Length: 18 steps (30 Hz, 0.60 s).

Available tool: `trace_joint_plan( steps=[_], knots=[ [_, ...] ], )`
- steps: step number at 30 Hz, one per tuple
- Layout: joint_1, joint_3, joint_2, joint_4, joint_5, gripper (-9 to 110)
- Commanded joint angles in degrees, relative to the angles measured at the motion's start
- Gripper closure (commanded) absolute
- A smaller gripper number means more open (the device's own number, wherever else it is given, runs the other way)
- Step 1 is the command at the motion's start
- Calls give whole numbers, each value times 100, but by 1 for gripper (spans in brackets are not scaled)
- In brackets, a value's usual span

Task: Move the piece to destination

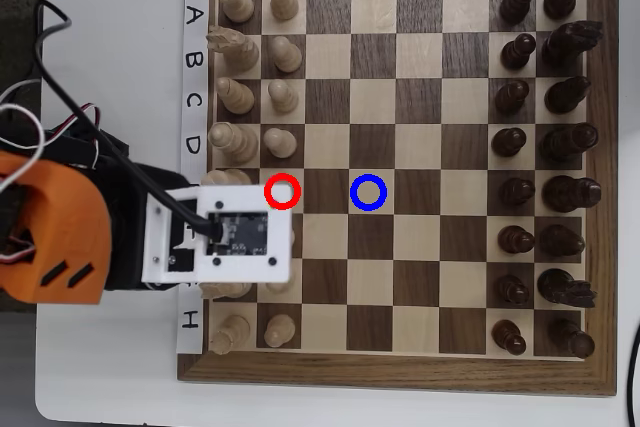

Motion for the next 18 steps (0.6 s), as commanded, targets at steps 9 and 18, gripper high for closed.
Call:
trace_joint_plan(
  steps=[9, 18],
  knots=[
    [-545, -79, -501, 18, 483, 92],
    [-914, 185, -782, 9, 1020, 90]
  ],
)
